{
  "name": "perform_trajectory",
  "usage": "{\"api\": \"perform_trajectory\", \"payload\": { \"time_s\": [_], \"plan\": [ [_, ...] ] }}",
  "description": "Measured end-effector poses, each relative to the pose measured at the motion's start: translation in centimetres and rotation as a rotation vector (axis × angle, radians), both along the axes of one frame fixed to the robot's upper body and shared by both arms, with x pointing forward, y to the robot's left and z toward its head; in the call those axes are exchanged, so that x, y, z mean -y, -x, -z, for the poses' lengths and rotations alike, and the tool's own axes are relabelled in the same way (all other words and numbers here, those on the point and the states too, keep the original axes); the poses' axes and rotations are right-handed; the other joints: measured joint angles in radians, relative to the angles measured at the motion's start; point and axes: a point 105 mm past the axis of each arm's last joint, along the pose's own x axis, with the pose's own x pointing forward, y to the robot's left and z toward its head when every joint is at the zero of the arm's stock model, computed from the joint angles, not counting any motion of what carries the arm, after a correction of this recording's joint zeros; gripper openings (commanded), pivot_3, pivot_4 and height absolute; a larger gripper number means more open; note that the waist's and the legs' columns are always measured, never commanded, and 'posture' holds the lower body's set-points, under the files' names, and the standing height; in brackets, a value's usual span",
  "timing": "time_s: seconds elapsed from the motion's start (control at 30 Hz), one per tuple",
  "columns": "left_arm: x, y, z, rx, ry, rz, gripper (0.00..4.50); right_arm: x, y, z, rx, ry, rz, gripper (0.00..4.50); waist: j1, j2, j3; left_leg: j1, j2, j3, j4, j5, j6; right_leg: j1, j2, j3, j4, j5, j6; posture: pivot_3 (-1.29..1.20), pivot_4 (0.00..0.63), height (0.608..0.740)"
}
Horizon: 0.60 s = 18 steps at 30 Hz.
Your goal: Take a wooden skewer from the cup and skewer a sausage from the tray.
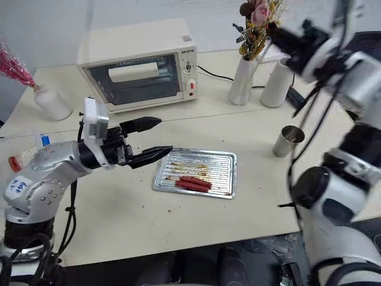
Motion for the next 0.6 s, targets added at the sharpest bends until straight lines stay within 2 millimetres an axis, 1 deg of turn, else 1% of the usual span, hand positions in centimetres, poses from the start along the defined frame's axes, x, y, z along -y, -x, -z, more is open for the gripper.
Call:
{"api": "perform_trajectory", "payload": {
  "time_s": [0.07,0.13,0.23,0.3,0.37,0.47,0.6],
  "plan": [
    [0.3,-0.4,0.3,0.015,0.026,-0.043,4.50,-3.0,-0.2,1.8,-0.085,-0.061,-0.066,0.01,0.001,0.000,0.000,-0.004,-0.001,0.002,0.000,0.002,0.000,-0.006,0.002,0.000,0.003,0.000,0.000,0.00,0.150,0.740],
    [0.6,-0.7,0.2,0.037,0.047,-0.076,4.50,-5.0,-0.1,3.0,-0.147,-0.089,-0.110,0.01,0.003,0.000,0.000,-0.007,-0.003,0.002,0.000,0.004,0.001,-0.009,0.002,0.001,0.005,0.000,0.000,0.00,0.150,0.740],
    [0.4,-1.4,-0.1,0.073,0.089,-0.144,4.50,-6.3,0.1,3.7,-0.198,-0.159,-0.121,0.01,0.011,0.000,0.000,-0.007,-0.004,0.002,0.001,0.005,0.002,-0.009,0.001,0.001,0.005,0.000,0.001,0.00,0.150,0.740],
    [0.5,-2.2,0.1,0.080,0.122,-0.187,4.50,-7.6,0.2,4.2,-0.236,-0.207,-0.136,0.01,0.009,0.000,0.000,-0.007,-0.005,0.003,0.001,0.005,0.003,-0.009,0.001,0.002,0.005,0.001,0.002,0.00,0.150,0.740],
    [0.7,-2.6,0.4,0.090,0.127,-0.210,4.50,-8.0,0.2,4.7,-0.269,-0.230,-0.131,0.01,0.010,-0.001,-0.001,-0.006,-0.005,0.003,0.000,0.005,0.004,-0.008,0.001,0.002,0.005,0.001,0.002,0.00,0.150,0.740],
    [0.9,-3.0,0.7,0.107,0.132,-0.236,4.50,-7.9,0.3,5.5,-0.313,-0.263,-0.098,0.01,0.008,-0.001,-0.001,-0.006,-0.005,0.003,0.000,0.005,0.004,-0.009,0.001,0.002,0.005,0.001,0.002,0.00,0.150,0.740],
    [1.6,-3.0,0.4,0.128,0.159,-0.231,4.50,-8.4,0.6,5.4,-0.341,-0.287,-0.093,0.01,-0.007,-0.001,-0.001,-0.006,-0.005,0.003,0.000,0.005,0.004,-0.009,0.001,0.002,0.005,0.001,0.002,0.00,0.150,0.740]
  ]
}}
